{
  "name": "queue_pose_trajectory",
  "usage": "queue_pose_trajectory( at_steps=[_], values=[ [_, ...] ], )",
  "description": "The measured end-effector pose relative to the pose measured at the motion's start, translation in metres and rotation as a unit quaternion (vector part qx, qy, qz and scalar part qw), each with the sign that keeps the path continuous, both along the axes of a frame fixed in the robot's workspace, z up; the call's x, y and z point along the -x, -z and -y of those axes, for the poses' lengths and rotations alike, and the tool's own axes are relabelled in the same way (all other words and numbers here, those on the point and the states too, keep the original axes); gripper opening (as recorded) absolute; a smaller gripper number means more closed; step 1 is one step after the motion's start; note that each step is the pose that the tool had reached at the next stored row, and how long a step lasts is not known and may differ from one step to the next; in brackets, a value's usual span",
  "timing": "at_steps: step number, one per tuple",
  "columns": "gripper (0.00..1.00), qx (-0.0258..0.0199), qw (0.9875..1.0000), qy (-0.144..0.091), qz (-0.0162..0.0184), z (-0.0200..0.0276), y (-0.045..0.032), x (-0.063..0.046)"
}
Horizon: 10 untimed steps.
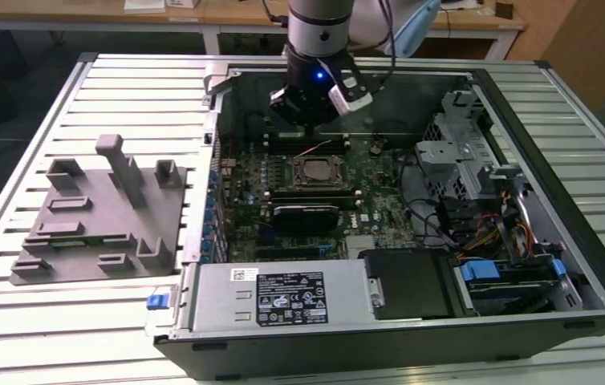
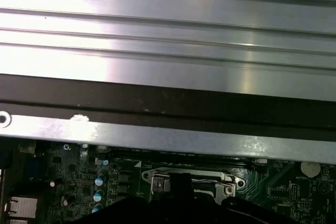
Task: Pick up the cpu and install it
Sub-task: 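Install the first cpu locking lever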
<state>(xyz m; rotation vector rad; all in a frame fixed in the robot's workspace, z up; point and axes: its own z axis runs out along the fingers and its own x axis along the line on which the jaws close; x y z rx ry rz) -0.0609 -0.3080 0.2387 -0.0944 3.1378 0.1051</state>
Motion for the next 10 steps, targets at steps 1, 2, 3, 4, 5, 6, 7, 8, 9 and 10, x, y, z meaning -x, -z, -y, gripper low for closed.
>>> queue_pose_trajectory(
  at_steps=[1, 2, 3, 4, 5, 6, 7, 8, 9, 10],
  values=[
    [0.11, 0.0000, 1.0000, 0.000, 0.0000, 0.0000, 0.0009, -0.0008],
    [0.11, 0.0000, 1.0000, 0.000, 0.0000, 0.0000, 0.0019, -0.0016],
    [0.11, 0.0000, 1.0000, 0.000, 0.0000, 0.0000, 0.0028, -0.0025],
    [0.11, 0.0000, 1.0000, 0.000, 0.0000, -0.0002, 0.0035, -0.0033],
    [0.11, 0.0001, 1.0000, 0.000, 0.0000, -0.0005, 0.0041, -0.0045],
    [0.11, 0.0000, 1.0000, 0.000, 0.0000, -0.0007, 0.0049, -0.0053],
    [0.11, 0.0000, 1.0000, 0.000, 0.0000, -0.0009, 0.0057, -0.0059],
    [0.11, 0.0000, 1.0000, 0.000, 0.0000, -0.0010, 0.0065, -0.0066],
    [0.11, 0.0000, 1.0000, 0.000, 0.0000, -0.0017, 0.0085, -0.0085],
    [0.11, 0.0000, 1.0000, 0.000, 0.0000, -0.0018, 0.0090, -0.0086]
  ],
)
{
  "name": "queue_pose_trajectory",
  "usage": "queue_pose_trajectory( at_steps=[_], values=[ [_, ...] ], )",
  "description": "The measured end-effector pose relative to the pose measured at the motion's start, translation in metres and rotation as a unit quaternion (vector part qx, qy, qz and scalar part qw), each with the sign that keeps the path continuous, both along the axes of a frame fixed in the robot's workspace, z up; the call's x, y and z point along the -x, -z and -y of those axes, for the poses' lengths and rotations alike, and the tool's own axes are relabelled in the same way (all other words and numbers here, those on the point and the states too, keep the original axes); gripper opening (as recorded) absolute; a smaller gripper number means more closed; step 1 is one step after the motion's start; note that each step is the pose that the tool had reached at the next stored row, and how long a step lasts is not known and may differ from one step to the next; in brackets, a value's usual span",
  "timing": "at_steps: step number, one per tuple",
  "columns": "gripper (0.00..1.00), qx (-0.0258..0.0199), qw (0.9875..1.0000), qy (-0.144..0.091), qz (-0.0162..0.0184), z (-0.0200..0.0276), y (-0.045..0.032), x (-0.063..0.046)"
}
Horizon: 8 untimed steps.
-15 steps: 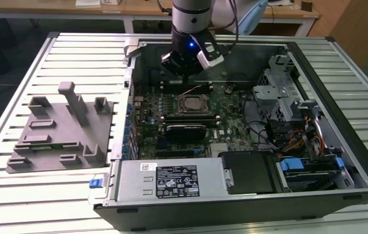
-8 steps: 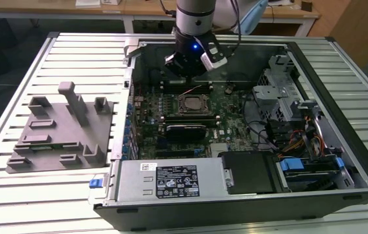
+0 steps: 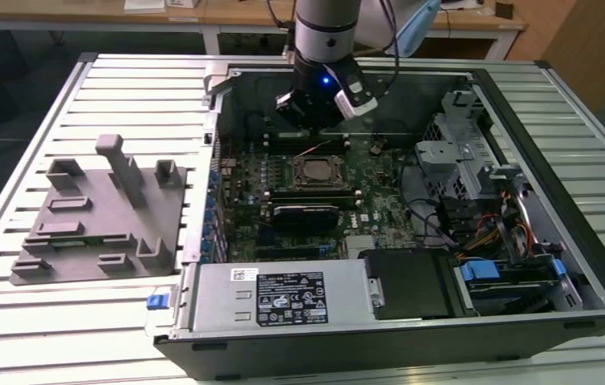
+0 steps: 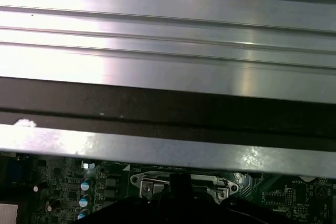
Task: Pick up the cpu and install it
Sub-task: 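Install the first cpu locking lever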
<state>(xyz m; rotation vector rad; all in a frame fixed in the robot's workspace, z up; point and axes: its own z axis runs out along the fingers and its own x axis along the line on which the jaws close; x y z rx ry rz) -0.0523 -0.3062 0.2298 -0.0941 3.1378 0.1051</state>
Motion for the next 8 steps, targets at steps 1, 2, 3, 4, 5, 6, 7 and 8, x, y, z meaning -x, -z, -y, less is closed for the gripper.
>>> queue_pose_trajectory(
  at_steps=[1, 2, 3, 4, 5, 6, 7, 8],
  values=[
    [0.11, 0.0001, 1.0000, 0.000, 0.0000, -0.0002, 0.0005, -0.0004],
    [0.11, 0.0000, 1.0000, 0.000, 0.0000, -0.0006, 0.0009, -0.0007],
    [0.11, 0.0001, 1.0000, 0.000, 0.0000, -0.0010, 0.0013, -0.0010],
    [0.11, 0.0000, 1.0000, 0.000, 0.0000, -0.0013, 0.0018, -0.0013],
    [0.11, 0.0000, 1.0000, 0.000, 0.0000, -0.0016, 0.0021, -0.0017],
    [0.11, 0.0000, 1.0000, 0.000, 0.0000, -0.0018, 0.0024, -0.0022],
    [0.11, 0.0000, 1.0000, 0.000, 0.0000, -0.0019, 0.0026, -0.0027],
    [0.11, 0.0000, 1.0000, 0.000, 0.0000, -0.0020, 0.0027, -0.0034]
  ],
)
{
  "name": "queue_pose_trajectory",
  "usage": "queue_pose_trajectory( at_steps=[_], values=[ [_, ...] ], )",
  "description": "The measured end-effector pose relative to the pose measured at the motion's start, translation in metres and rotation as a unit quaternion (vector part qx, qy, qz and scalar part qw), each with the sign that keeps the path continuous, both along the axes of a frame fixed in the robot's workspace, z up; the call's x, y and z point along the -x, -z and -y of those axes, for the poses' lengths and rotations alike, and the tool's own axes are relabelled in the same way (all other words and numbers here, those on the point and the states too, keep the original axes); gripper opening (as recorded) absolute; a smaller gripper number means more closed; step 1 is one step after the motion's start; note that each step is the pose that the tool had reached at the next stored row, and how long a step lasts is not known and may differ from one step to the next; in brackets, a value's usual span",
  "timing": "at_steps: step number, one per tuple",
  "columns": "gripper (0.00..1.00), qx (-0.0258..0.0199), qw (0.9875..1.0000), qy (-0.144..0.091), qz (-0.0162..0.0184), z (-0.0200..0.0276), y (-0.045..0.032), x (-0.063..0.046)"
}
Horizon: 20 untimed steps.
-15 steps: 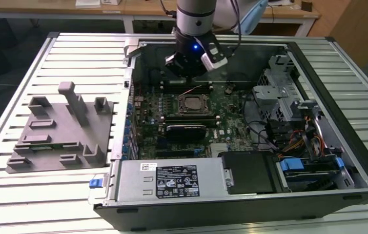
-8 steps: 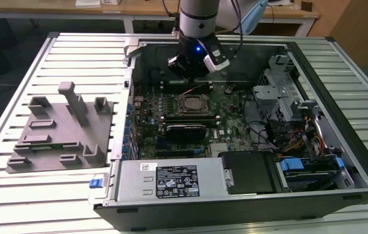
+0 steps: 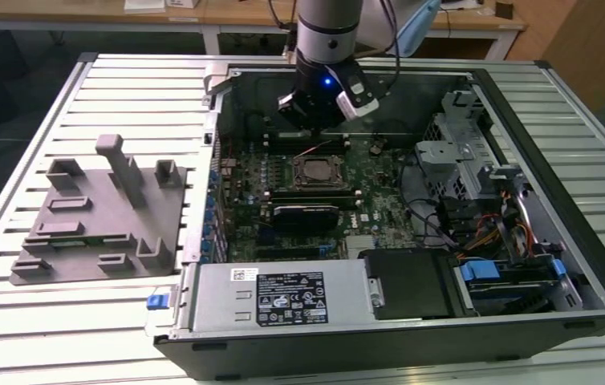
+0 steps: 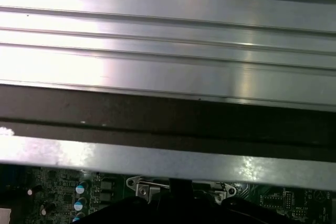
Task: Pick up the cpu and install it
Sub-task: 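Install the first cpu locking lever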
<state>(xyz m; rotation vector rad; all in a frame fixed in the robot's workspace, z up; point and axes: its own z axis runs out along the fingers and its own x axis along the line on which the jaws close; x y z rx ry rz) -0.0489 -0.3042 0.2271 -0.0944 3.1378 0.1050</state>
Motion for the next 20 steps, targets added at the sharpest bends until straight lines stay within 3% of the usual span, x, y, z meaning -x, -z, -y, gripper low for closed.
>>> queue_pose_trajectory(
  at_steps=[20],
  values=[
    [0.11, 0.0000, 1.0000, 0.000, 0.0000, -0.0010, 0.0113, -0.013]
  ],
)
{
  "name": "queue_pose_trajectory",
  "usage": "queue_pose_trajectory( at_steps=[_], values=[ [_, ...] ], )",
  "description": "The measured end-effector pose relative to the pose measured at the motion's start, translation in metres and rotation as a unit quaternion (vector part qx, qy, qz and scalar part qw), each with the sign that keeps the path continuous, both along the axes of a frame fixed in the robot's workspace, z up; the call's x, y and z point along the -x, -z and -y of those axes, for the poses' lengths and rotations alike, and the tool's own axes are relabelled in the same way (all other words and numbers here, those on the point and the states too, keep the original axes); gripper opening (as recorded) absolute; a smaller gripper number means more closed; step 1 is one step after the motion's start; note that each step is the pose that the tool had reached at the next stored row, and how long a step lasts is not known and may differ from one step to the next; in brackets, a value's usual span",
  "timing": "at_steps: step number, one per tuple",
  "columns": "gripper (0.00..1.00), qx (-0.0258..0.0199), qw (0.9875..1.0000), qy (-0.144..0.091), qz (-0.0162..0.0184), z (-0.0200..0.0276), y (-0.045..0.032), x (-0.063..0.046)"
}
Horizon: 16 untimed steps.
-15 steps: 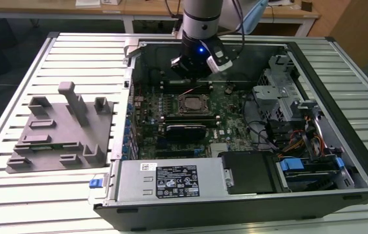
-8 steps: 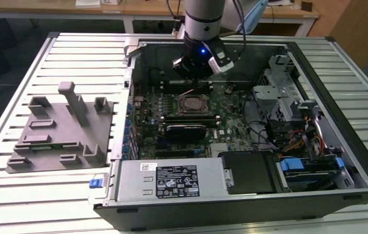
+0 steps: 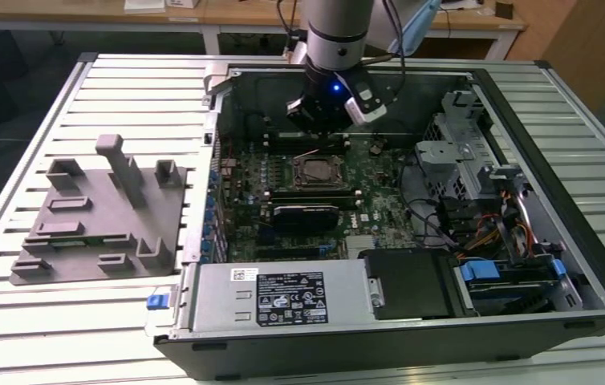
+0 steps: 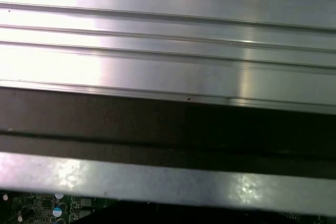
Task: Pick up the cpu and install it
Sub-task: 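Install the first cpu locking lever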
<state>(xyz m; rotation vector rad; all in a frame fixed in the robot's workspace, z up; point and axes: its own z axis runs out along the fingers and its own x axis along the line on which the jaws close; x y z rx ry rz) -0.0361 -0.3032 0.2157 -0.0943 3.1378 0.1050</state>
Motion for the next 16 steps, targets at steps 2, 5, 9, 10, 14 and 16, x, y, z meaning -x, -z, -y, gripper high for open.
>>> queue_pose_trajectory(
  at_steps=[2, 5, 9, 10, 14, 16],
  values=[
    [0.11, 0.0000, 1.0000, 0.000, 0.0000, 0.0000, 0.0015, -0.001],
    [0.11, 0.0000, 1.0000, 0.000, 0.0000, 0.0000, 0.0041, -0.002],
    [0.11, 0.0000, 1.0000, 0.000, 0.0000, 0.0000, 0.0085, -0.004],
    [0.11, 0.0000, 1.0000, 0.000, 0.0000, 0.0000, 0.0097, -0.005],
    [0.11, 0.0000, 1.0000, 0.000, 0.0000, 0.0000, 0.0147, -0.006],
    [0.11, 0.0000, 1.0000, 0.000, 0.0000, 0.0000, 0.0166, -0.006]
  ],
)
